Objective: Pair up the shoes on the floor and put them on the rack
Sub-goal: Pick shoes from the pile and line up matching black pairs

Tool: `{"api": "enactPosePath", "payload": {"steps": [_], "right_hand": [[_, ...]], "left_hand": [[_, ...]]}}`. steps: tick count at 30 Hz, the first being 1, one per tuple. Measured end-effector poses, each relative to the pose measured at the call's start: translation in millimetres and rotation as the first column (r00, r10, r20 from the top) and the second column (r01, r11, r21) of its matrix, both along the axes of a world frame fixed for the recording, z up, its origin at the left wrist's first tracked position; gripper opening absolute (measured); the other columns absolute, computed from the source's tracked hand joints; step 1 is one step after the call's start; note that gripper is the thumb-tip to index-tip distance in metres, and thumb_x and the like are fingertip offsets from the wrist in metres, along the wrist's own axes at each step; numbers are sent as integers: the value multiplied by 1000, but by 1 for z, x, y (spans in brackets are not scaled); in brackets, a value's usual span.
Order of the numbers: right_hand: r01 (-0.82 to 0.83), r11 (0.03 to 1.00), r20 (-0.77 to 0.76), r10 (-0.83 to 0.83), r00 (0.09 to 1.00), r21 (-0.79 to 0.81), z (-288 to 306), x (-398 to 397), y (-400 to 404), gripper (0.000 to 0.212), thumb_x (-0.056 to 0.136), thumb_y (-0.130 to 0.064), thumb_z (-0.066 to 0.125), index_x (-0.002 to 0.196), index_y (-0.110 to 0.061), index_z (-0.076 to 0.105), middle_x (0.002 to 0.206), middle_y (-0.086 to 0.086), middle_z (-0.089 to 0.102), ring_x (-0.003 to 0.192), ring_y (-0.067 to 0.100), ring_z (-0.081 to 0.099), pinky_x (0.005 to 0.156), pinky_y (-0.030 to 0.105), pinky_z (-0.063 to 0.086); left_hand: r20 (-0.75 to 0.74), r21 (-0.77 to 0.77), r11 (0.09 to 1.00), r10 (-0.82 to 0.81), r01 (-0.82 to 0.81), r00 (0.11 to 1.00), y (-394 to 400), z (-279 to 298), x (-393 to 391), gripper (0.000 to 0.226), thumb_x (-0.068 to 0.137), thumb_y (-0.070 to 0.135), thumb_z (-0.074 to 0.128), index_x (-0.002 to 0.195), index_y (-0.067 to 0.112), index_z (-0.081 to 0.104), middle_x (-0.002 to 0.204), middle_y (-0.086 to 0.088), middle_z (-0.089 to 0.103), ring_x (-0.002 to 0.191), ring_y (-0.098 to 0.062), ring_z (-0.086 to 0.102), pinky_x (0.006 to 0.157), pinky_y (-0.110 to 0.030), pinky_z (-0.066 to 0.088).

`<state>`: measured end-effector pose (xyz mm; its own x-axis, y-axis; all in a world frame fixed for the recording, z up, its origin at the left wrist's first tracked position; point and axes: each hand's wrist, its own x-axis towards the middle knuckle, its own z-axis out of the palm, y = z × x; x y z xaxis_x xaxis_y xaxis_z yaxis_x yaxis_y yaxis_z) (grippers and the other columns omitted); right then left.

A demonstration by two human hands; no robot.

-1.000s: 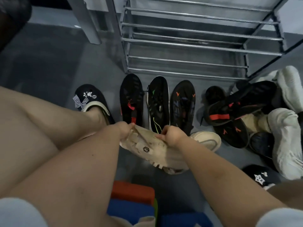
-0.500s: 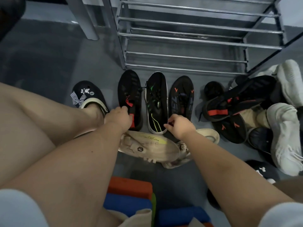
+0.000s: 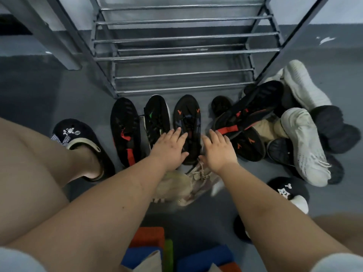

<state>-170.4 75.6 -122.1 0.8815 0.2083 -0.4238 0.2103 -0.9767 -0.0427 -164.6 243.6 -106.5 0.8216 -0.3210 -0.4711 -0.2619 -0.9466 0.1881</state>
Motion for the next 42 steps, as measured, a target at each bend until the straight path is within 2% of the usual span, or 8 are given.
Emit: {"api": "enactPosePath", "payload": {"steps": [7, 15, 22, 26, 30, 33, 37, 42], "right_hand": [[193, 981, 25, -193, 981, -23, 6, -6, -61, 70, 96, -47, 42, 152, -17, 12, 160, 11, 10, 147, 29, 8, 119, 43, 10], [394, 918, 63, -397, 916, 48, 7, 4, -97, 71, 93, -48, 47, 150, -17, 18, 157, 12, 19, 145, 29, 16, 118, 43, 15], [459, 884, 87, -466, 880, 90, 2, 29, -112, 77, 93, -51, 43, 152, -12, 12, 156, 13, 20, 144, 30, 19, 117, 43, 18], [515, 854, 102, -521, 848, 78, 0, 44, -116, 81, 94, -57, 37, 152, -10, 6, 156, 14, 20, 143, 30, 21, 117, 43, 18], [506, 861, 81, -509, 857, 48, -4, 51, -117, 83, 93, -61, 33, 153, -10, 4, 157, 15, 17, 143, 31, 20, 116, 43, 18], [502, 864, 63, -504, 861, 43, -8, 50, -118, 84, 93, -61, 31, 153, -9, 4, 158, 15, 12, 144, 30, 16, 117, 42, 17], [499, 864, 46, -502, 863, 65, -10, 48, -121, 85, 93, -62, 32, 153, -8, 5, 159, 15, 8, 146, 29, 13, 117, 39, 15], [606, 780, 4, -614, 789, 154, -5, 47, -117, 80, 95, -59, 30, 153, -9, 9, 160, 11, 8, 146, 27, 14, 117, 39, 16]], "left_hand": [[-9, 6, 974, -226, 226, 974, -54, 2, 8, 66, 98, 45, 30, 152, 19, 2, 160, -7, -3, 148, -24, 1, 119, -38, 4], [18, -11, 961, -276, 276, 961, -98, -2, 29, 68, 98, 47, 31, 152, 19, 0, 160, -5, -7, 148, -21, -3, 120, -36, 1], [8, -93, 992, -86, 87, 996, -109, -8, 61, 70, 96, 47, 37, 152, 18, 6, 160, -9, -2, 147, -26, 7, 119, -39, 11], [-161, -206, 964, 135, -168, 978, -110, -18, 78, 73, 94, 49, 43, 151, 20, 7, 160, -10, -1, 146, -29, 12, 117, -41, 19], [-261, -235, 960, 88, -152, 961, -106, -33, 95, 75, 93, 50, 45, 151, 28, 3, 159, -9, 11, 144, -27, 20, 116, -40, 24], [-421, -347, 881, 162, -323, 893, -108, -46, 102, 75, 92, 48, 48, 151, 28, 6, 155, -5, 27, 139, -22, 33, 112, -33, 30], [-497, -396, 749, 311, -531, 810, -118, -53, 107, 60, 95, 41, 46, 148, 19, 27, 147, -5, 42, 134, -23, 40, 110, -31, 31], [-471, -381, 789, 283, -482, 835, -119, -41, 105, 43, 98, 36, 43, 133, 12, 52, 131, -11, 57, 122, -26, 52, 101, -30, 39]]}}
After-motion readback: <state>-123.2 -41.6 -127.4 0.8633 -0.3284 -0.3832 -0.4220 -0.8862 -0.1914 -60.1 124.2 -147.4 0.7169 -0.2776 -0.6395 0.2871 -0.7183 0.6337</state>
